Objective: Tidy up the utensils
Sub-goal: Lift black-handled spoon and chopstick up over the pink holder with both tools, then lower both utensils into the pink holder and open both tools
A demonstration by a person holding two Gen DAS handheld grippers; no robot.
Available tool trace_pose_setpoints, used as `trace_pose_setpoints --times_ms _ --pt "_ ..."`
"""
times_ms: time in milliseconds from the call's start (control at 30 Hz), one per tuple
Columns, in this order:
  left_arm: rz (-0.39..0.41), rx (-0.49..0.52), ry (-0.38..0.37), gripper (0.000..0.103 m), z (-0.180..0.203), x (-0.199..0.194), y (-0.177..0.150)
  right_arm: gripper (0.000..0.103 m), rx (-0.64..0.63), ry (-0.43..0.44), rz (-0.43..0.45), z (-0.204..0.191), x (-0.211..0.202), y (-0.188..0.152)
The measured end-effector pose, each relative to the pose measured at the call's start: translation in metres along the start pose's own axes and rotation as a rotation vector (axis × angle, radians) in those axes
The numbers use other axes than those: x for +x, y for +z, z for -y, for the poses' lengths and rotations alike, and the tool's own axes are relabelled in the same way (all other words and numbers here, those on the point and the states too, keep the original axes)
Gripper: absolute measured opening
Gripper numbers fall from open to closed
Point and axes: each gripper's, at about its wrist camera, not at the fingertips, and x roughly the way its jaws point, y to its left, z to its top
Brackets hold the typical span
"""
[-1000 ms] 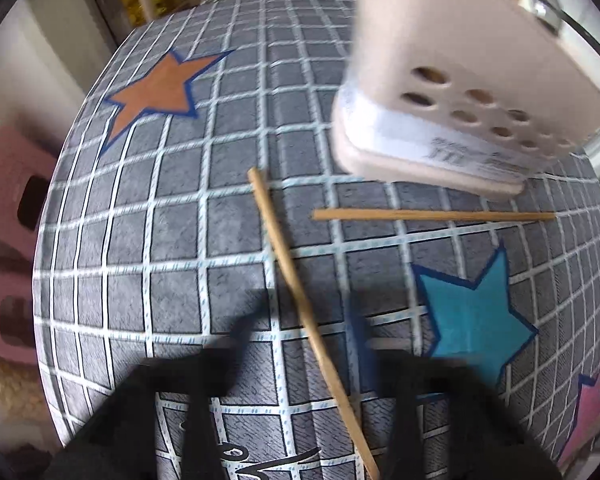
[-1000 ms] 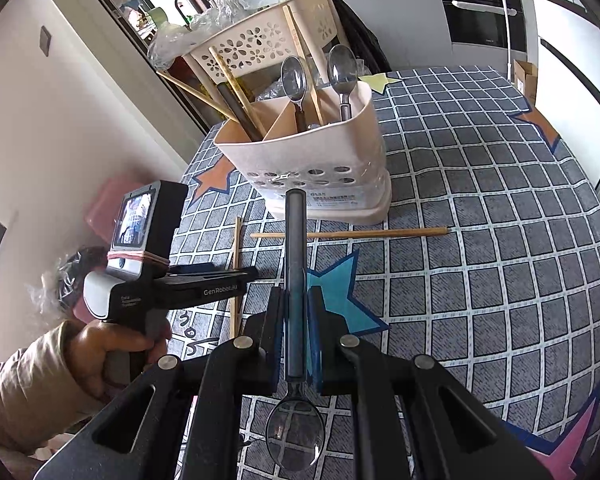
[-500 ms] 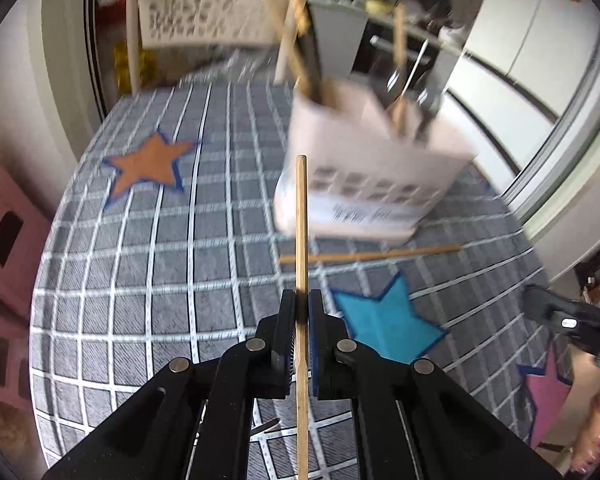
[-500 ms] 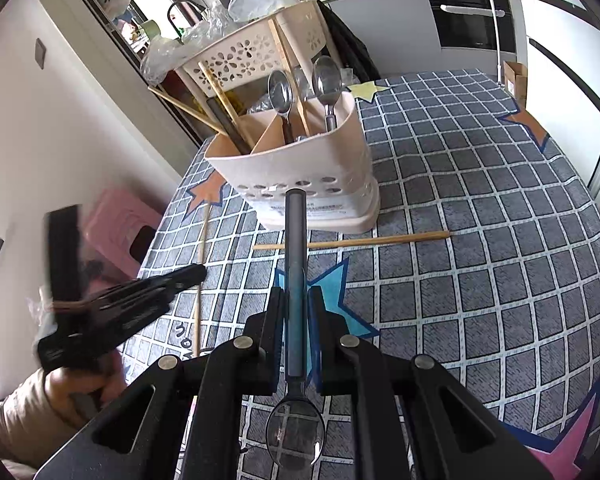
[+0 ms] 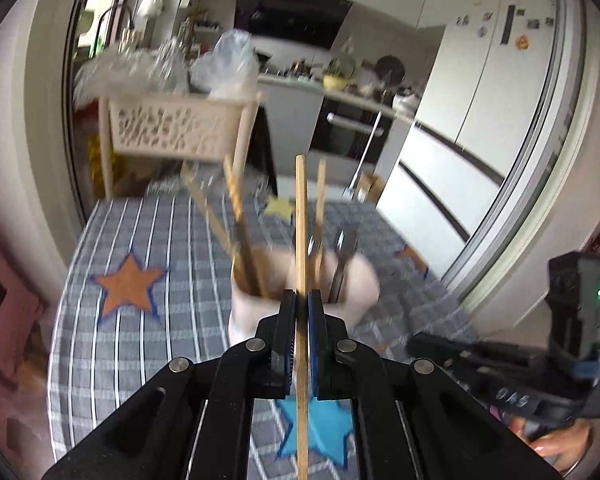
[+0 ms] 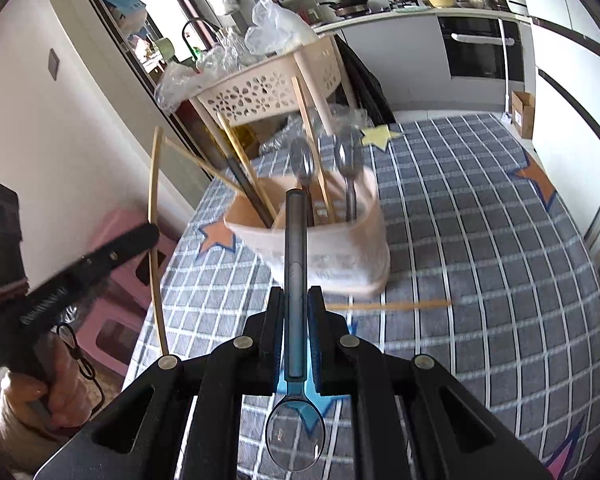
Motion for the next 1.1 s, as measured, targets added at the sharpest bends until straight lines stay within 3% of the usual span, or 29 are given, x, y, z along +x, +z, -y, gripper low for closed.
trace_pose_setpoints --times_ms 300,533,767,1100 --pt "0.105 0.014 -0.005 0.038 0.006 0.027 0.073 0.013 -0.012 0.025 0.076 -0.003 0.018 0.064" --pt "0.148 0.003 0.015 0.038 -0.002 0.069 0.098 0.013 -0.034 0.002 0.143 -0.001 0.045 0.103" --pt "0.184 0.005 0.056 0.038 -0.008 0.103 0.098 0.013 -0.101 -0.047 0.238 0.002 0.075 0.116" --pt "0.253 0.018 0.117 0.038 -0.014 0.124 0.055 0.013 -0.193 -0.079 0.320 0.008 0.099 0.089"
